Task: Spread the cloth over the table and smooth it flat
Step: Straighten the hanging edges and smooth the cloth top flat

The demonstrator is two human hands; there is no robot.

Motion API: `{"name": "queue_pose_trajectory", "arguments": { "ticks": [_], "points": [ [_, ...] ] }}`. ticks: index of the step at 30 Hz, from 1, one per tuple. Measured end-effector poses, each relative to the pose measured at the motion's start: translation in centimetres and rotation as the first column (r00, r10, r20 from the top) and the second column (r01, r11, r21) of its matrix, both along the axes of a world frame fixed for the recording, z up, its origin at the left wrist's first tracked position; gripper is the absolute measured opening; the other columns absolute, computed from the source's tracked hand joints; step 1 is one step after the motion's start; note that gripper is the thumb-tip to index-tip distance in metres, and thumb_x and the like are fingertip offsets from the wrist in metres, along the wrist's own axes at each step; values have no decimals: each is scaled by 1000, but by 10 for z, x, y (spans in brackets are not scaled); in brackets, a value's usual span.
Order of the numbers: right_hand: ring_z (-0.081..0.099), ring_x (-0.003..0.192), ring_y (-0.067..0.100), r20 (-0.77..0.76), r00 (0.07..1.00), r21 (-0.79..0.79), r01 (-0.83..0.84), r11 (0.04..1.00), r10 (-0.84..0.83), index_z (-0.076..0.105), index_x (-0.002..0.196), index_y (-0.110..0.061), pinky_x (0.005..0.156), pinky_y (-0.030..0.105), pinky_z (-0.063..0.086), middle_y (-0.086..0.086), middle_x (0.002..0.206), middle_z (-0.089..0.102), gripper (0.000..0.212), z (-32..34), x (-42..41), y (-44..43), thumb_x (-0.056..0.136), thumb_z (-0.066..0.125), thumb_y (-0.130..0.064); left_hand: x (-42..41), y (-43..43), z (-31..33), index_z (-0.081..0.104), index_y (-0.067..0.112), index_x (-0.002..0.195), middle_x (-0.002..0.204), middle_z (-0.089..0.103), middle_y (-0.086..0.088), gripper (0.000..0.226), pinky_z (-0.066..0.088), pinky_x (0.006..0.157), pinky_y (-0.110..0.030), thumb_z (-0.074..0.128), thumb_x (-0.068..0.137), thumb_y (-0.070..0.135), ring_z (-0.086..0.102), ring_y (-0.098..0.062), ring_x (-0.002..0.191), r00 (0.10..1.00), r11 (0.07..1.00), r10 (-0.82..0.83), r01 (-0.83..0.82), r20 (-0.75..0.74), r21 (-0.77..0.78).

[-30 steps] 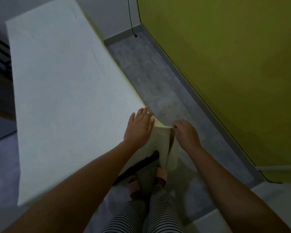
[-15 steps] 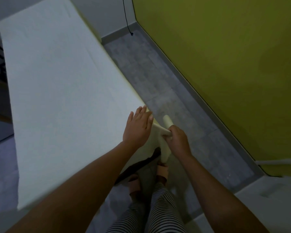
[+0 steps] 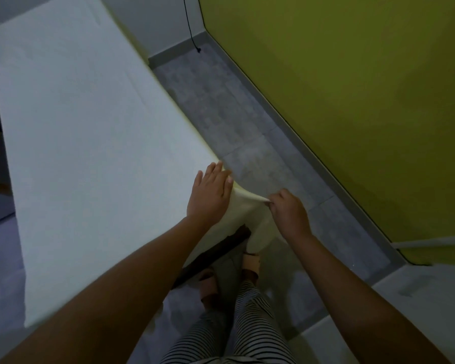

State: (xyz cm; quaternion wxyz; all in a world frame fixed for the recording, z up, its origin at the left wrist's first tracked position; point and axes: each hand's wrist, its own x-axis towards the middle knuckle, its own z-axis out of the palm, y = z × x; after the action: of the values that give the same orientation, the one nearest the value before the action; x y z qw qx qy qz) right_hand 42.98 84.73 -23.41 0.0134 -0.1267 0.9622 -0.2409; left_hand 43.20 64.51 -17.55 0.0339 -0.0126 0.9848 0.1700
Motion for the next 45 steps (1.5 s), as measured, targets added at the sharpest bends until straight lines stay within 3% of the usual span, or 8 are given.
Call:
{"name": "queue_pose_trajectory", "arguments": {
  "ticks": [6,14,23,28,35,38,40,45],
  "points": [
    [64,85,31,100,995,-7,20,1000,-19,62,115,-7,66,36,49,13,100,66,33,2,31,-7,84,58,3,0,0,0,40,21,142,158,26,-1,52,3,119,-37,14,102,42,13,-18,148,1000,1000,0,0,-3,6],
    [59,79,29,349,831,-245,526,814,-432,59,86,-10,59,30,33,10,86,64,15,-16,75,-80,92,56,-23,1,1,-1,44,19,140,156,29,-4,51,3,118,-37,16,103,41,14,-19,148,1000,1000,1,0,-24,24],
    [64,87,33,398,701,0,645,764,-592,69,101,-14,66,31,44,13,100,67,30,-27,53,-79,95,46,-32,0,-2,-2,47,19,136,156,30,-6,50,8,120,-44,16,103,39,15,-21,148,998,998,-41,43,-45,50],
    [62,85,30,105,768,71,628,775,-632,46,138,-22,62,32,41,13,114,57,45,-29,48,-67,93,49,-15,-3,-4,-4,47,19,136,155,31,-6,48,7,120,-45,17,103,37,17,-22,147,996,997,-60,63,-67,49],
    [61,86,26,332,762,80,564,822,-555,13,152,-27,67,38,49,6,112,59,65,-92,115,-124,96,43,-16,-2,-4,-8,45,19,137,156,28,-7,50,6,121,-45,14,103,36,13,-22,148,993,995,-89,92,-80,38],
    [63,89,32,328,683,-44,701,712,-652,38,140,-23,73,38,50,8,109,64,49,-85,91,-131,94,49,-31,-2,-4,-10,43,19,140,157,27,-6,50,4,120,-44,14,103,36,13,-21,148,993,995,-79,84,-93,54],
    [63,83,30,210,656,-142,754,641,-725,52,106,-19,77,43,49,6,95,66,23,-70,71,-131,90,50,-36,-2,-4,-10,40,18,142,157,26,-6,51,2,119,-43,14,102,37,12,-20,148,993,994,-72,79,-90,76],
    [52,65,20,-137,697,-189,679,709,-704,52,75,-19,70,36,32,-1,70,57,24,-40,51,-124,94,44,-31,-4,-5,-8,30,16,148,159,18,-7,52,2,120,-44,12,103,36,7,-20,149,995,995,-84,86,-48,54]
  ]
}}
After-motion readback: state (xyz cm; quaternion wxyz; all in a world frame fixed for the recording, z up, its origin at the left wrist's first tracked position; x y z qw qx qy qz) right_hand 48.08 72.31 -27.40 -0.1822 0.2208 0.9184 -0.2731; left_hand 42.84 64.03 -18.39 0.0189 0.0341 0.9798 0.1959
